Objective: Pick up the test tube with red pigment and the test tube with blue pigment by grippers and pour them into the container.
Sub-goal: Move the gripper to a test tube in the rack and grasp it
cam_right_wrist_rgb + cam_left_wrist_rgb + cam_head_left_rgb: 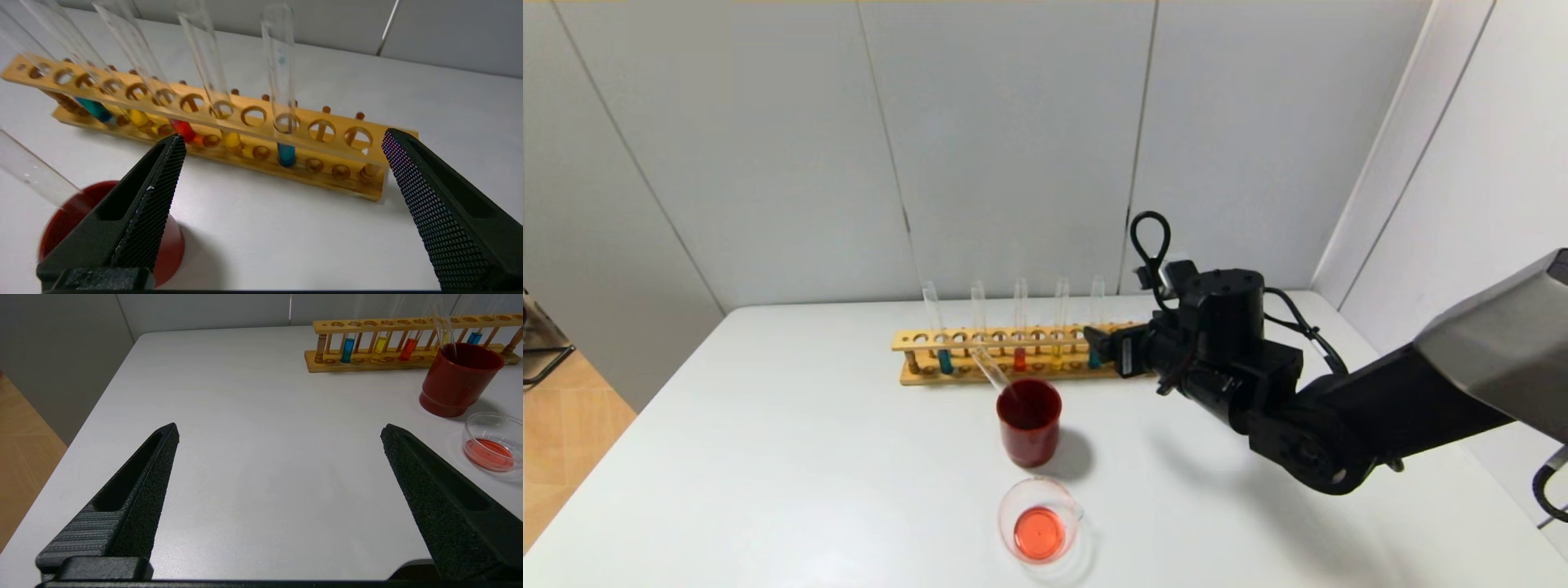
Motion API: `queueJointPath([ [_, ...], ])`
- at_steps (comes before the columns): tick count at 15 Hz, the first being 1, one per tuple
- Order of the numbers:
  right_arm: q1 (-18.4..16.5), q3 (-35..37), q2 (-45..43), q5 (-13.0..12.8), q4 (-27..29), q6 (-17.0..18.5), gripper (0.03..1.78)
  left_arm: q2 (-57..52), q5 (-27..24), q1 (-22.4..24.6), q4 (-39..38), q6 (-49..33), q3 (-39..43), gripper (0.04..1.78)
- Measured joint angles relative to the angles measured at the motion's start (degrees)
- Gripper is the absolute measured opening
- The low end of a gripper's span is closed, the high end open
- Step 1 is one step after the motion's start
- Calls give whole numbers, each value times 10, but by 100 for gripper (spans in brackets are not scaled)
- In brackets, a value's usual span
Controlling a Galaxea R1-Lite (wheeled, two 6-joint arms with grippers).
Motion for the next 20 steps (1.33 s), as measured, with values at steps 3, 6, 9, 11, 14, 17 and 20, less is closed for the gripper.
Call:
queueJointPath([
  [3,-4,0,24,2,0,0,175,0,0,0,0,0,0,175],
  [6,-10,-29,55,7,0,-2,175,0,0,0,0,0,0,175],
  [9,-29,-95,92,9,9,-8,175,0,0,0,0,0,0,175],
  [11,-41,-132,114,10,19,-11,175,0,0,0,0,0,0,175],
  [14,-47,-166,137,11,31,-15,175,0,0,0,0,0,0,175],
  [17,-48,-196,150,13,37,-30,175,0,0,0,0,0,0,175],
  [20,-45,-220,155,14,54,-34,175,0,0,0,0,0,0,175],
])
